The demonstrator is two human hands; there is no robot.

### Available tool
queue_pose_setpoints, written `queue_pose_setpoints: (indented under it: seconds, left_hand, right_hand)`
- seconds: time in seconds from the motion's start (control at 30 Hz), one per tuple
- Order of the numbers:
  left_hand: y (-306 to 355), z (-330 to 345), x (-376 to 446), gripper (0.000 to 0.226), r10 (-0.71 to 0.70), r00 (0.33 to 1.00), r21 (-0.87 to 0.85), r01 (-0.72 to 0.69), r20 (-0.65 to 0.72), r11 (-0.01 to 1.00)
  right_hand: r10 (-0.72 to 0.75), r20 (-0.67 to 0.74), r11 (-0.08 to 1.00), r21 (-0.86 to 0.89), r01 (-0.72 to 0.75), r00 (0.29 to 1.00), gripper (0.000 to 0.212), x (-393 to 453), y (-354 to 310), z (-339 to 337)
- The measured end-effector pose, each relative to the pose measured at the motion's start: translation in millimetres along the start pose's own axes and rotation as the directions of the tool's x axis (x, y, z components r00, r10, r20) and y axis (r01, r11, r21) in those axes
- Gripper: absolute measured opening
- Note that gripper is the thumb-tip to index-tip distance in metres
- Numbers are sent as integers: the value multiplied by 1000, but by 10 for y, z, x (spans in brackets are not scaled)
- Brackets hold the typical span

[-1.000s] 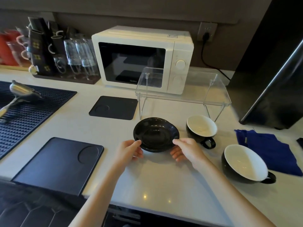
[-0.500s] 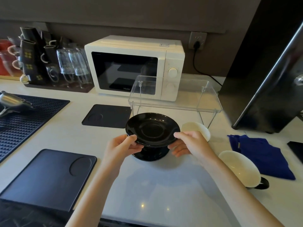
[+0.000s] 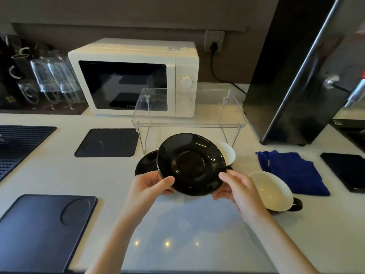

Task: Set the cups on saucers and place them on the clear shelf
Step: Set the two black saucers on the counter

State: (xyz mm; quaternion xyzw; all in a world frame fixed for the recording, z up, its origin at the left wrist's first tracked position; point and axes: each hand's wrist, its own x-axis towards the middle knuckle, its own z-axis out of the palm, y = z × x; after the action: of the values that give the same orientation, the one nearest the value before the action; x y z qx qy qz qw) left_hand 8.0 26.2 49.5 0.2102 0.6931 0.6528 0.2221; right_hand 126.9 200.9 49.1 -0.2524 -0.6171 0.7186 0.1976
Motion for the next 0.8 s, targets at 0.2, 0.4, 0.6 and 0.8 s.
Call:
queue_pose_setpoints:
  seconds: [0.2,0.4,0.6,0.8]
  left_hand:
    - [-202,118,26,32,-56,998,83,55,8,995]
    - [-429,244,-93,28,-45,996,220,27,79,975]
    - [-637,351,-179,30,-131,985,326,87,116,941]
    - [-699,377,-176,31,-94,989,453,35,110,891]
  right_hand:
    - [61,-59,998,-25,-62,996,23,-322,254,-308]
    - [133,-29,986,-98,-135,991,23,-623,443,-563]
    - [182,-40,968,-166,-186,983,23,-777,480,-724]
    - [237,-61,955,-168,-244,970,24,-788,506,-736]
